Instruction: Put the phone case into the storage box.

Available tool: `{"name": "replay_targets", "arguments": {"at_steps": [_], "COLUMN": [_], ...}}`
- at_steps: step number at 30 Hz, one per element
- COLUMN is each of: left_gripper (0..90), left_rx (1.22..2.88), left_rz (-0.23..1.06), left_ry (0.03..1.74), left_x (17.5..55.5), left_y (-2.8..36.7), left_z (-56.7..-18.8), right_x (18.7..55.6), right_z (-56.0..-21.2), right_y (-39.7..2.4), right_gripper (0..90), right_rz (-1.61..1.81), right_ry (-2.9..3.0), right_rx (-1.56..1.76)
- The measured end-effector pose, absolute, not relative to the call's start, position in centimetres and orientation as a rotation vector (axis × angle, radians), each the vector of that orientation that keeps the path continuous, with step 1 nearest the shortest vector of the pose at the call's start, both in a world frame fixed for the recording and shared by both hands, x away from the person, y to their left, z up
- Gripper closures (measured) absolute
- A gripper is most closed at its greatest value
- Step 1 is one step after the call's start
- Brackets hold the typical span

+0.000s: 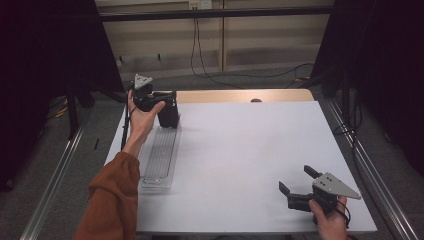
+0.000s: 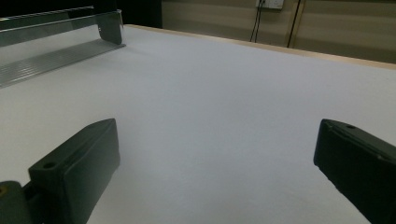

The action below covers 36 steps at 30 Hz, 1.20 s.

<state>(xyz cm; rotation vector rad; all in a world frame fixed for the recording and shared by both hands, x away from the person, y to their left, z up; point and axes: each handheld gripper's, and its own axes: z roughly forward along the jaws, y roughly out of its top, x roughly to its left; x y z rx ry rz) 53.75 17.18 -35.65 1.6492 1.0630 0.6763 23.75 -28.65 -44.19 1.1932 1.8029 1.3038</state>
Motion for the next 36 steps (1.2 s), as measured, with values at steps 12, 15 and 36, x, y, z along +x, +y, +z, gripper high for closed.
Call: {"name": "replay_targets", "arguments": {"at_steps": [12, 15, 36], "left_gripper": [1.9, 1.8, 2.6], "left_rx": [1.594, 1.583, 1.569], "left_rz": [0.708, 0.67, 0.57], "left_ry": [1.057, 1.039, 0.936], "left_x": [53.5, 53.3, 48.6], "left_y": [18.1, 18.3, 20.6], "left_z": [-34.7, -34.6, -35.2], "right_x": [23.8, 23.9, 23.8], "right_z": [-44.3, -44.3, -44.1], "right_y": [-28.7, -28.7, -28.7], "right_gripper": [0.0, 0.0, 0.0], "right_rz": [1.304, 1.306, 1.307], "right_ry": [1.805, 1.801, 1.777], "right_rx": [1.196, 1.197, 1.194]}}
